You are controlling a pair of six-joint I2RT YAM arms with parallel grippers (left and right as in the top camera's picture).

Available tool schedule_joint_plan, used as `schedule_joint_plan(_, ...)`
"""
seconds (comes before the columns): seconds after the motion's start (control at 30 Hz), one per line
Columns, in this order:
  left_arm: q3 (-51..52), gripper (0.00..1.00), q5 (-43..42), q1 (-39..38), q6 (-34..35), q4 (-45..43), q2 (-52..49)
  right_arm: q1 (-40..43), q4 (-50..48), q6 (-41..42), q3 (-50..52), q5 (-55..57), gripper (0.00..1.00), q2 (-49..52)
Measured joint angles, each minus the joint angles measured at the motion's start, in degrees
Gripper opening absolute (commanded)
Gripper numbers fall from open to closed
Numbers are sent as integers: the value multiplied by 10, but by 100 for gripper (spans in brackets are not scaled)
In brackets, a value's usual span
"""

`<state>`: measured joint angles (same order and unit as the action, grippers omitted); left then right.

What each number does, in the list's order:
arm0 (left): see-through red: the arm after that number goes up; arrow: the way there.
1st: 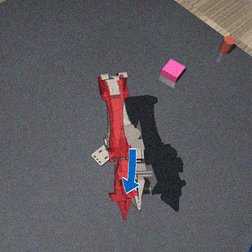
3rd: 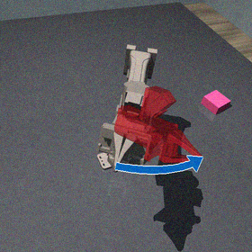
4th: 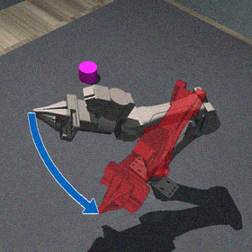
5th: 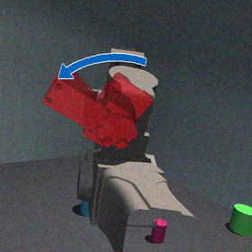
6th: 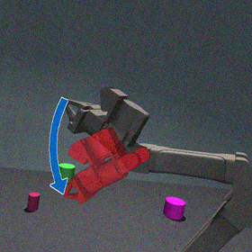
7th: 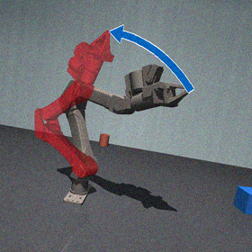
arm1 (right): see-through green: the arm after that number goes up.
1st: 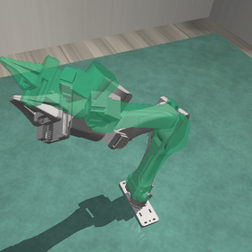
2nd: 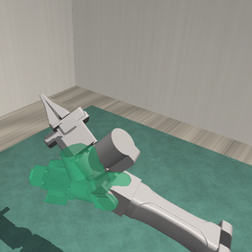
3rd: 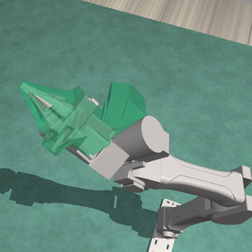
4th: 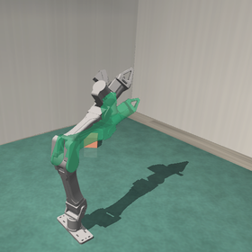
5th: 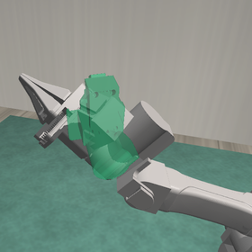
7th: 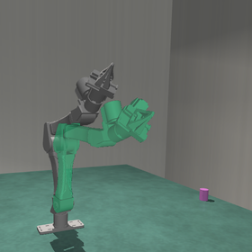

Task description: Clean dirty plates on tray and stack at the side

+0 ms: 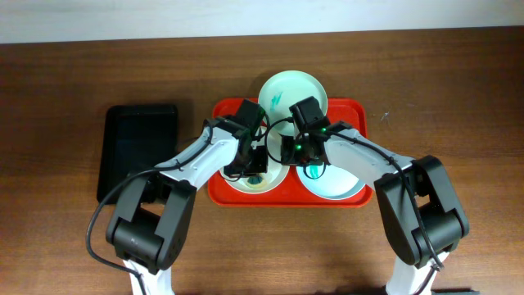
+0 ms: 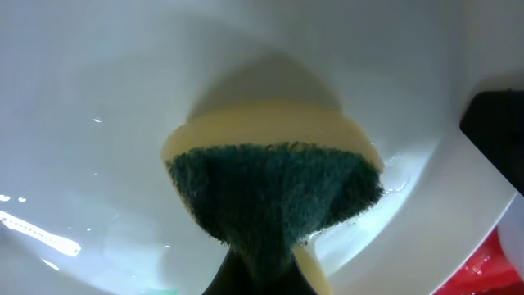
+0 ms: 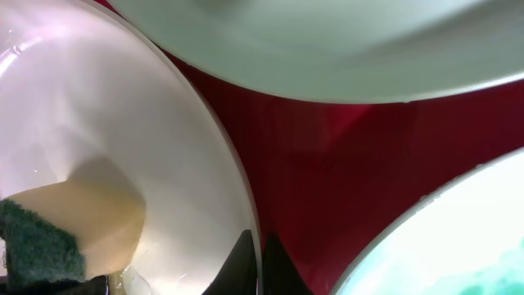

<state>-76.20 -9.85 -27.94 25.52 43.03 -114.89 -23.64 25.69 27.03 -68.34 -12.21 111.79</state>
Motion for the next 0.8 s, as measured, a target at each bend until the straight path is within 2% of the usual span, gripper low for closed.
schedule_joint_plan(0.13, -5, 0, 70, -12, 1, 6, 0, -1, -1, 1, 0, -1, 4, 0)
schedule_joint_plan(0.3, -7, 0, 249, -13, 1, 17, -4, -1, 0, 2, 0, -1, 4, 0)
schedule_joint_plan(0.4, -7, 0, 329, -12, 2, 15, -13, -1, 0, 2, 0, -3, 4, 0)
schedule_joint_plan(0.6, -14, 0, 363, -15, 3, 12, -18, -4, -1, -7, 0, -8, 4, 0)
schedule_joint_plan(0.8, -71, 0, 320, 40, 3, 15, -12, -4, 3, -43, 0, -2, 4, -5)
